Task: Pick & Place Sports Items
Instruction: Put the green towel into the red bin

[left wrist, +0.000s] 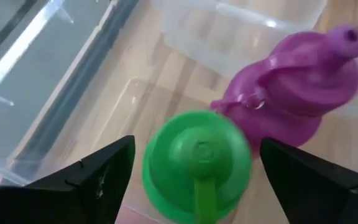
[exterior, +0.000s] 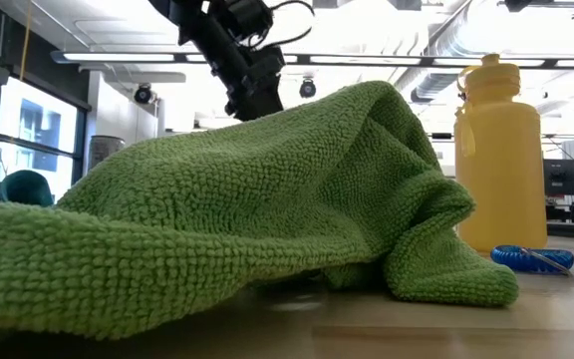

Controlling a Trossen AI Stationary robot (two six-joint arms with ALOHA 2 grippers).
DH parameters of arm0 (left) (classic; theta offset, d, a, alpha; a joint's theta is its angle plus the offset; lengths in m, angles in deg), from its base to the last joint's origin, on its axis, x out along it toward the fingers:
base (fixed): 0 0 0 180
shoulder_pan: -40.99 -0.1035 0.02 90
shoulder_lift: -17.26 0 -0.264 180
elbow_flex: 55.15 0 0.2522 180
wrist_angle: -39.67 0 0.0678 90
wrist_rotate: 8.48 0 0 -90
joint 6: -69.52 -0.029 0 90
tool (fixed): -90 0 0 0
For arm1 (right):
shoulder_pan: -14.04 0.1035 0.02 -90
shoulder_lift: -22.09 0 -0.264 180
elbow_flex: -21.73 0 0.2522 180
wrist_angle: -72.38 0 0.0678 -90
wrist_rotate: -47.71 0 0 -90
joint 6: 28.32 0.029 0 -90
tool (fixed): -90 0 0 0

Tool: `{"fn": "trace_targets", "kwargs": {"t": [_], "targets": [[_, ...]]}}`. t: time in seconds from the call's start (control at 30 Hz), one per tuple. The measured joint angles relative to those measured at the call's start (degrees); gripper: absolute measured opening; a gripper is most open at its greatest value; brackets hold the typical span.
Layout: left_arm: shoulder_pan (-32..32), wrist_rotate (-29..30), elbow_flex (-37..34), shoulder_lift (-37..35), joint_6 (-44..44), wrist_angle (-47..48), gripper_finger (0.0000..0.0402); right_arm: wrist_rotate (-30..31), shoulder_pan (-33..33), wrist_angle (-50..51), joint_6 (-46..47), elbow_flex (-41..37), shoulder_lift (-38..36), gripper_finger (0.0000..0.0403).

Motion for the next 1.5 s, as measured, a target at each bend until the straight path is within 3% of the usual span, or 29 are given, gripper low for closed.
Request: {"fn": "trace_targets", "kwargs": {"t": [0.37,0.63,1.0,1.5], "targets": [[0.3,-1.13,0.0,-6.73,-1.88,2.04,0.0335,0.0,-0.02,0.04,0.0,0.01,0.01,0.0],[2.78,-6.6,0.0,-12.57,-1.7,6.69,0.0334,-0.02,-0.02,0.06,0.0,-0.01,0.0,0.0],[12.76,-6.76,0.0,-18.44,-1.45,7.66,0.0334,0.01,0.0,0.04,0.31,-0.01,0.02,0.0],[26.66,-6.56,0.0,-18.73,1.03,7.66,0.0334,0.02,-0.02,-0.44,1.92,0.0,0.02,0.0]]}}
